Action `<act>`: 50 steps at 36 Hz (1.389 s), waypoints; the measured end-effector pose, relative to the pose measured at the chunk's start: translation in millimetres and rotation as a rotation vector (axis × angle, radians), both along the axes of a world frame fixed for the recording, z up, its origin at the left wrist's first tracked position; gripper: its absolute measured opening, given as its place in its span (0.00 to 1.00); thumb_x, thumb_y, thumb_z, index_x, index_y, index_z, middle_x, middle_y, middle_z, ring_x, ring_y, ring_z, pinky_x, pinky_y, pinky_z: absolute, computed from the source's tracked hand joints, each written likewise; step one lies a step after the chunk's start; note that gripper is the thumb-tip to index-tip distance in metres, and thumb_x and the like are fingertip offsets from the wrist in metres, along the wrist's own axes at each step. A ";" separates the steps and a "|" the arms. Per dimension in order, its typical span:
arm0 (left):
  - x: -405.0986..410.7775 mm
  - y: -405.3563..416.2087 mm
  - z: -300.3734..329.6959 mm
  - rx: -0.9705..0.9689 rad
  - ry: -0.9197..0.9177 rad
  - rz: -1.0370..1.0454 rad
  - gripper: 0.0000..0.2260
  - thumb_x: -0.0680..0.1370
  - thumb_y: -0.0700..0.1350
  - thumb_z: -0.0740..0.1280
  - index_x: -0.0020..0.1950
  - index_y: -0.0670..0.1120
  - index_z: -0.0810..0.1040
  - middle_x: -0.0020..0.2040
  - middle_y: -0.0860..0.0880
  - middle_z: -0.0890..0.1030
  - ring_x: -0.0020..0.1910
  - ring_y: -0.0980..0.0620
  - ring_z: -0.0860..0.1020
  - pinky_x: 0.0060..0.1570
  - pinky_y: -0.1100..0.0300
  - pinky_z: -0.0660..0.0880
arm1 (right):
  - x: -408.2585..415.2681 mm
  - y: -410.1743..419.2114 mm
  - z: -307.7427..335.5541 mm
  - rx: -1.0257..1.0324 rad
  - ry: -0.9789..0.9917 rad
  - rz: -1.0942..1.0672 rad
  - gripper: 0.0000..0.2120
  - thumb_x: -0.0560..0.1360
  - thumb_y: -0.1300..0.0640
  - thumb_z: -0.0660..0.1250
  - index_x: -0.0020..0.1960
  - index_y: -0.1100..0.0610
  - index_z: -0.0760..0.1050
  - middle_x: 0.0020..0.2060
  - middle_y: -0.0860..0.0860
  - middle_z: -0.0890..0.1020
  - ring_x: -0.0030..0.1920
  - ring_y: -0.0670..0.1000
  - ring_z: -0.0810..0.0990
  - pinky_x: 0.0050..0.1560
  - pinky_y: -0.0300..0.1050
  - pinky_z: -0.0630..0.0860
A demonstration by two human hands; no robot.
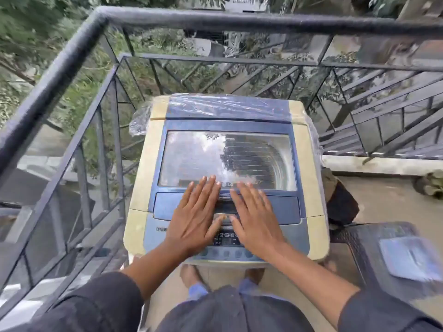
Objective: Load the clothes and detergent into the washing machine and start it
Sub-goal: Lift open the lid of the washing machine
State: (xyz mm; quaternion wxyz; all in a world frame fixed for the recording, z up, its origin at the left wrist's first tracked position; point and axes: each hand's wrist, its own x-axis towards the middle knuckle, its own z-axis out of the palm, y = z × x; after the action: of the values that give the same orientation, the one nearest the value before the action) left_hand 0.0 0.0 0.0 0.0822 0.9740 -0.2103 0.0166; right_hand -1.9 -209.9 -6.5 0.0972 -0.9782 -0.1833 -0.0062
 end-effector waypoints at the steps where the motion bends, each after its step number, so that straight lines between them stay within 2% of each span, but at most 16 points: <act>1: -5.8 0.4 -0.9 0.015 0.010 -0.026 0.35 0.87 0.59 0.56 0.87 0.42 0.50 0.88 0.44 0.49 0.87 0.45 0.47 0.84 0.41 0.53 | -4.8 -1.9 -0.7 -0.016 0.010 0.049 0.30 0.82 0.46 0.61 0.81 0.56 0.64 0.83 0.55 0.59 0.83 0.58 0.57 0.80 0.61 0.56; 6: -29.7 9.8 -15.3 0.018 0.033 -0.098 0.33 0.87 0.58 0.56 0.87 0.42 0.54 0.87 0.42 0.52 0.87 0.44 0.49 0.83 0.42 0.55 | -26.1 -8.7 -13.9 -0.026 0.012 0.131 0.28 0.83 0.46 0.58 0.79 0.57 0.67 0.82 0.55 0.62 0.82 0.57 0.60 0.80 0.60 0.61; 9: -34.5 16.1 -18.7 0.056 0.020 -0.156 0.31 0.87 0.58 0.57 0.84 0.41 0.63 0.85 0.40 0.61 0.85 0.41 0.57 0.82 0.42 0.59 | -31.0 -10.8 -15.8 -0.016 -0.013 0.122 0.27 0.83 0.46 0.58 0.78 0.57 0.68 0.76 0.57 0.70 0.74 0.60 0.69 0.75 0.59 0.67; 12: -33.1 18.5 -17.0 0.051 0.006 -0.190 0.30 0.87 0.58 0.57 0.82 0.40 0.66 0.75 0.41 0.73 0.75 0.40 0.71 0.77 0.44 0.66 | -30.7 -8.8 -13.0 0.013 -0.035 0.121 0.26 0.82 0.47 0.60 0.75 0.58 0.71 0.64 0.56 0.77 0.61 0.60 0.75 0.67 0.57 0.72; 17: -23.7 14.0 -13.8 0.037 0.003 -0.179 0.27 0.86 0.57 0.56 0.78 0.41 0.71 0.67 0.44 0.78 0.64 0.43 0.76 0.69 0.48 0.70 | -20.1 -4.6 -8.0 -0.007 0.011 0.095 0.25 0.81 0.45 0.59 0.73 0.57 0.73 0.56 0.53 0.80 0.55 0.57 0.78 0.60 0.54 0.74; 20: -21.8 9.7 -13.1 0.021 0.025 -0.173 0.25 0.86 0.56 0.57 0.77 0.41 0.72 0.65 0.45 0.78 0.62 0.44 0.77 0.66 0.50 0.72 | -17.6 -2.1 -5.0 -0.055 0.073 0.093 0.26 0.81 0.44 0.58 0.73 0.56 0.72 0.55 0.52 0.80 0.54 0.57 0.78 0.61 0.54 0.74; 26: -20.9 -0.3 -8.5 -0.053 0.054 -0.106 0.18 0.85 0.53 0.59 0.68 0.44 0.75 0.56 0.48 0.78 0.53 0.44 0.76 0.57 0.50 0.73 | -16.3 0.4 4.2 -0.053 0.127 0.055 0.22 0.79 0.45 0.63 0.68 0.56 0.74 0.52 0.53 0.79 0.52 0.58 0.78 0.59 0.55 0.75; 32: -25.1 -2.4 -3.3 -0.108 0.076 -0.074 0.15 0.84 0.52 0.62 0.66 0.44 0.75 0.54 0.47 0.76 0.51 0.43 0.74 0.56 0.49 0.73 | -16.4 1.8 7.4 -0.015 0.111 0.026 0.18 0.78 0.45 0.67 0.63 0.54 0.75 0.48 0.52 0.79 0.49 0.57 0.77 0.55 0.54 0.75; 38: -22.7 1.9 8.5 -0.097 0.040 -0.108 0.18 0.81 0.50 0.66 0.68 0.43 0.75 0.54 0.47 0.76 0.51 0.43 0.75 0.54 0.49 0.73 | -16.3 1.0 13.6 0.028 0.017 0.012 0.17 0.76 0.48 0.72 0.60 0.54 0.76 0.45 0.51 0.78 0.46 0.56 0.76 0.52 0.53 0.76; 44: -16.3 2.2 27.1 -0.137 -0.047 -0.096 0.18 0.77 0.45 0.71 0.66 0.45 0.76 0.54 0.48 0.77 0.49 0.44 0.75 0.50 0.49 0.73 | -11.7 -3.1 30.3 0.129 -0.146 0.037 0.17 0.77 0.46 0.70 0.60 0.54 0.78 0.45 0.50 0.79 0.45 0.55 0.76 0.49 0.53 0.74; 50: 7.5 4.1 56.8 -0.171 -0.169 -0.109 0.16 0.77 0.49 0.74 0.62 0.46 0.79 0.50 0.49 0.79 0.47 0.43 0.77 0.46 0.49 0.74 | 4.7 -10.7 53.6 0.213 -0.363 0.098 0.19 0.76 0.48 0.75 0.64 0.56 0.81 0.47 0.51 0.82 0.46 0.56 0.79 0.46 0.52 0.74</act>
State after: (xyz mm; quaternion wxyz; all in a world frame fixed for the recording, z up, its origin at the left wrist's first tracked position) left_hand 7.5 4.1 56.8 0.1477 0.9457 -0.2670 0.1120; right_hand 2.8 -220.6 47.2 0.1656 -0.9352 -0.2436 -0.1968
